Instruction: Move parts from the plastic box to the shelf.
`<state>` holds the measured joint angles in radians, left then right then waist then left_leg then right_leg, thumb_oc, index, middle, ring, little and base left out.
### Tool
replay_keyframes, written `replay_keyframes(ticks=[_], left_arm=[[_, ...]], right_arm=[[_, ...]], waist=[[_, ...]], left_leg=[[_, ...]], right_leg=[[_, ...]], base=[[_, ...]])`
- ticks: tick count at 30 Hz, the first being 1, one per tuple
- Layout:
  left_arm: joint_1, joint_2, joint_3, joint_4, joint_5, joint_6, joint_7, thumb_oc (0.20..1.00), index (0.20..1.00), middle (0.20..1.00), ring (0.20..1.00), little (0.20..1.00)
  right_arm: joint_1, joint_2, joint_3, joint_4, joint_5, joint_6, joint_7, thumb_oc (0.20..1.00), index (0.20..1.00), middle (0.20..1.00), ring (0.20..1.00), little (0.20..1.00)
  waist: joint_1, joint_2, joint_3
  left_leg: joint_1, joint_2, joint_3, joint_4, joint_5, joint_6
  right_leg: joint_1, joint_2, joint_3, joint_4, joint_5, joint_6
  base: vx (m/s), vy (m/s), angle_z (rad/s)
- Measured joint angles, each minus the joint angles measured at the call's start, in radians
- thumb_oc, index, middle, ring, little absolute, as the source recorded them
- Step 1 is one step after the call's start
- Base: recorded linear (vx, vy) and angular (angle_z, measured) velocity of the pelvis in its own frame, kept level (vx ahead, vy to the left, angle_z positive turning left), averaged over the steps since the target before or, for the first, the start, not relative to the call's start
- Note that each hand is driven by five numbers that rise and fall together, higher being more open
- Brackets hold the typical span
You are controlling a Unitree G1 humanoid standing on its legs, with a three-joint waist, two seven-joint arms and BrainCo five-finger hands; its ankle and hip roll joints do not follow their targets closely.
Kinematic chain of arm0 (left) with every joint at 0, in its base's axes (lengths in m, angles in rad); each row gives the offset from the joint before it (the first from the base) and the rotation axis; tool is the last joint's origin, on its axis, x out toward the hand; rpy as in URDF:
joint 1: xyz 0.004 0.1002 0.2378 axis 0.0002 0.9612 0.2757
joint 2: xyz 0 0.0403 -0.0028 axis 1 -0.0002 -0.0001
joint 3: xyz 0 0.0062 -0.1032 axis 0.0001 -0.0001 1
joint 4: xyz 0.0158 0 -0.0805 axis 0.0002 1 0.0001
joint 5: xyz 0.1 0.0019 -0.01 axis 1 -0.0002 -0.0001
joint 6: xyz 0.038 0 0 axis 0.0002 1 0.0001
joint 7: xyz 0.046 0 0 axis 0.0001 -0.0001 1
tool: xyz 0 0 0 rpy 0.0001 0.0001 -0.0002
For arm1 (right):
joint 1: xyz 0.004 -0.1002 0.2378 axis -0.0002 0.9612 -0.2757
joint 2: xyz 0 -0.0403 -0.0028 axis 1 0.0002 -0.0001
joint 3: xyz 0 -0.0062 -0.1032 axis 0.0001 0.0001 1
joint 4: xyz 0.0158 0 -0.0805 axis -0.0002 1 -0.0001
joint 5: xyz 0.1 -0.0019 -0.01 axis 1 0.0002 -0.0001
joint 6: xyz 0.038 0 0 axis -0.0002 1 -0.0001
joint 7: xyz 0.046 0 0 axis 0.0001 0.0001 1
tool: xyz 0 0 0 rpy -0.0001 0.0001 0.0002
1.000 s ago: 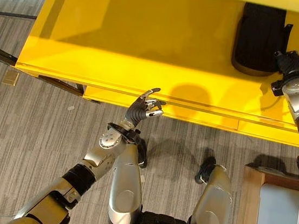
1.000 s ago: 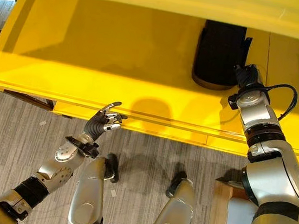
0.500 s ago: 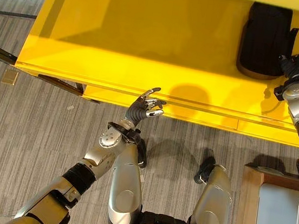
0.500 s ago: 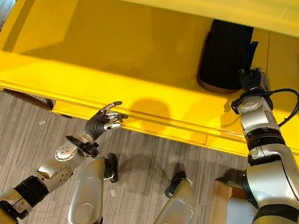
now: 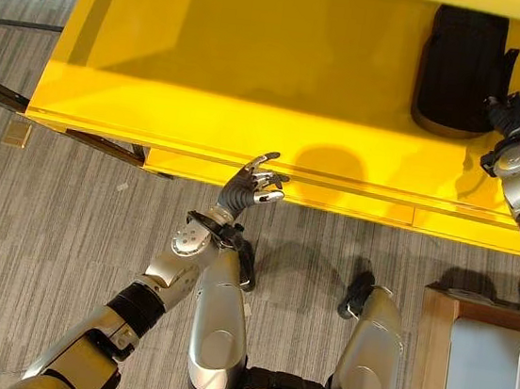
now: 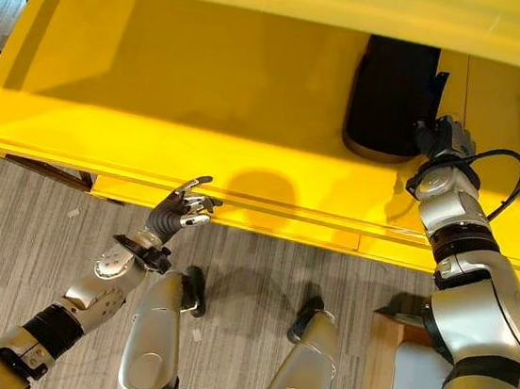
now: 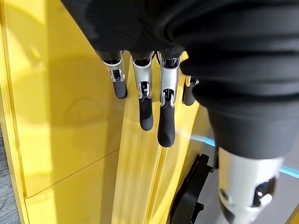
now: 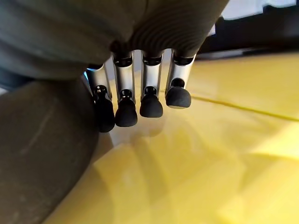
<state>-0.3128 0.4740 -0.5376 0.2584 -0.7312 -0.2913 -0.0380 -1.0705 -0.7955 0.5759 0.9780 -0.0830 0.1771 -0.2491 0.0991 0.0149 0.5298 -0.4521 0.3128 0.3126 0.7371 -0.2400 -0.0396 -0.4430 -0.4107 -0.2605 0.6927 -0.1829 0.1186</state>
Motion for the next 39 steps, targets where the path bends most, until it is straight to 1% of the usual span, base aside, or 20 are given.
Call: replay_keyframes(ticks=[6, 14, 17, 19, 21, 24, 25, 26, 31, 34, 37, 39], left_arm=[[0.000, 0.003, 0.000, 0.001, 0.000, 0.000, -0.006, 1.000, 1.000, 1.000, 1.000, 1.000], [0.000, 0.003, 0.000, 0.001, 0.000, 0.000, -0.008, 1.000, 1.000, 1.000, 1.000, 1.000], [0.000, 0.004, 0.000, 0.001, 0.000, 0.000, -0.008, 1.000, 1.000, 1.000, 1.000, 1.000], [-0.001, 0.004, 0.000, 0.001, 0.000, 0.000, -0.009, 1.000, 1.000, 1.000, 1.000, 1.000], [-0.001, 0.004, 0.002, 0.002, 0.000, 0.000, -0.009, 1.000, 1.000, 1.000, 1.000, 1.000], [-0.001, 0.004, 0.004, 0.004, 0.000, 0.001, -0.023, 1.000, 1.000, 1.000, 1.000, 1.000], [-0.001, 0.004, 0.005, 0.004, 0.000, 0.001, -0.029, 1.000, 1.000, 1.000, 1.000, 1.000], [-0.001, 0.004, 0.005, 0.005, 0.000, 0.001, -0.030, 1.000, 1.000, 1.000, 1.000, 1.000], [-0.002, 0.004, 0.005, 0.005, 0.000, 0.001, -0.029, 1.000, 1.000, 1.000, 1.000, 1.000], [-0.002, 0.004, 0.008, 0.005, -0.006, 0.003, -0.033, 1.000, 1.000, 1.000, 1.000, 1.000], [-0.001, 0.008, 0.009, 0.004, -0.005, 0.004, -0.041, 1.000, 1.000, 1.000, 1.000, 1.000], [-0.001, 0.013, 0.009, 0.004, -0.006, 0.005, -0.041, 1.000, 1.000, 1.000, 1.000, 1.000]], right_arm=[[0.000, -0.012, 0.025, 0.000, -0.029, -0.010, 0.000, 0.200, 0.200, 0.200, 0.200, 0.200], [0.000, -0.013, 0.030, 0.000, -0.138, -0.011, 0.000, 0.200, 0.200, 0.200, 0.200, 0.200], [0.001, -0.013, 0.030, -0.001, -0.139, -0.015, 0.000, 0.200, 0.200, 0.200, 0.200, 0.200], [0.011, -0.018, 0.030, -0.003, -0.149, -0.032, -0.001, 0.200, 0.200, 0.200, 0.200, 0.200], [0.012, -0.018, 0.033, -0.005, -0.176, -0.032, -0.001, 0.200, 0.200, 0.200, 0.200, 0.200], [0.012, -0.029, 0.035, -0.013, -0.176, -0.034, -0.001, 0.200, 0.200, 0.200, 0.200, 0.200], [0.012, -0.029, 0.035, -0.013, -0.176, -0.037, -0.007, 0.762, 0.762, 0.762, 0.762, 0.762], [0.012, -0.029, 0.035, -0.013, -0.176, -0.042, -0.028, 1.000, 1.000, 1.000, 1.000, 1.000], [0.016, -0.029, 0.019, -0.042, -0.165, -0.046, -0.135, 1.000, 1.000, 1.000, 1.000, 1.000], [0.046, -0.028, -0.026, -0.071, -0.116, -0.076, -0.192, 1.000, 1.000, 1.000, 1.000, 1.000], [0.069, -0.028, -0.060, -0.108, -0.086, -0.090, -0.272, 1.000, 1.000, 1.000, 1.000, 1.000], [0.088, -0.025, -0.094, -0.152, -0.055, -0.101, -0.301, 1.000, 1.000, 1.000, 1.000, 1.000]], waist=[[-0.002, 0.000, 0.000], [-0.002, 0.000, 0.000], [-0.002, 0.000, 0.000], [-0.002, 0.000, 0.000], [-0.003, 0.000, 0.000], [-0.002, 0.000, 0.000], [-0.002, 0.000, 0.000], [-0.003, 0.000, 0.000], [-0.004, 0.000, 0.000], [-0.006, 0.000, 0.000], [-0.020, 0.000, 0.000], [-0.030, 0.000, 0.000]], left_leg=[[0.001, 0.000, 0.000, 0.000, 0.000, 0.000], [0.000, 0.000, 0.000, 0.000, 0.000, 0.000], [0.000, 0.001, 0.000, 0.000, 0.000, 0.000], [0.000, 0.001, -0.001, 0.000, 0.000, 0.000], [0.000, 0.001, -0.001, 0.000, 0.000, 0.000], [-0.001, 0.001, -0.001, 0.000, 0.000, 0.000], [-0.001, 0.001, 0.000, 0.000, 0.000, 0.000], [-0.001, 0.001, 0.000, 0.001, 0.000, 0.000], [-0.001, 0.000, -0.001, 0.000, 0.003, 0.003], [-0.002, 0.002, 0.000, -0.003, 0.005, 0.003], [-0.002, 0.000, 0.002, -0.005, 0.005, 0.003], [0.000, -0.001, 0.003, -0.006, 0.005, 0.003]], right_leg=[[0.000, 0.000, 0.000, 0.000, 0.000, 0.000], [0.000, 0.000, 0.000, 0.001, 0.000, 0.000], [0.000, 0.000, 0.001, 0.002, 0.000, 0.000], [-0.001, 0.000, 0.001, 0.002, 0.000, 0.000], [-0.001, 0.000, 0.001, 0.002, 0.000, 0.000], [-0.001, 0.000, 0.001, 0.002, 0.000, 0.000], [-0.001, 0.000, 0.001, 0.002, 0.000, 0.000], [-0.001, 0.000, 0.001, 0.002, 0.000, 0.000], [-0.002, 0.002, 0.002, 0.002, 0.000, 0.000], [-0.001, 0.007, 0.002, -0.003, 0.001, -0.001], [0.001, 0.008, 0.003, -0.009, 0.003, 0.000], [0.000, 0.009, 0.006, -0.012, 0.005, 0.002]], base=[[0.00, 0.000, 0.00], [0.00, 0.000, 0.00], [0.00, 0.000, 0.00], [0.00, 0.000, 0.00], [0.00, 0.000, 0.00], [0.00, 0.000, 0.00], [0.00, 0.000, 0.00], [0.00, 0.000, 0.00], [-0.02, 0.005, 0.00], [0.04, 0.017, 0.00], [0.04, 0.026, 0.00], [0.04, 0.020, -0.02]])
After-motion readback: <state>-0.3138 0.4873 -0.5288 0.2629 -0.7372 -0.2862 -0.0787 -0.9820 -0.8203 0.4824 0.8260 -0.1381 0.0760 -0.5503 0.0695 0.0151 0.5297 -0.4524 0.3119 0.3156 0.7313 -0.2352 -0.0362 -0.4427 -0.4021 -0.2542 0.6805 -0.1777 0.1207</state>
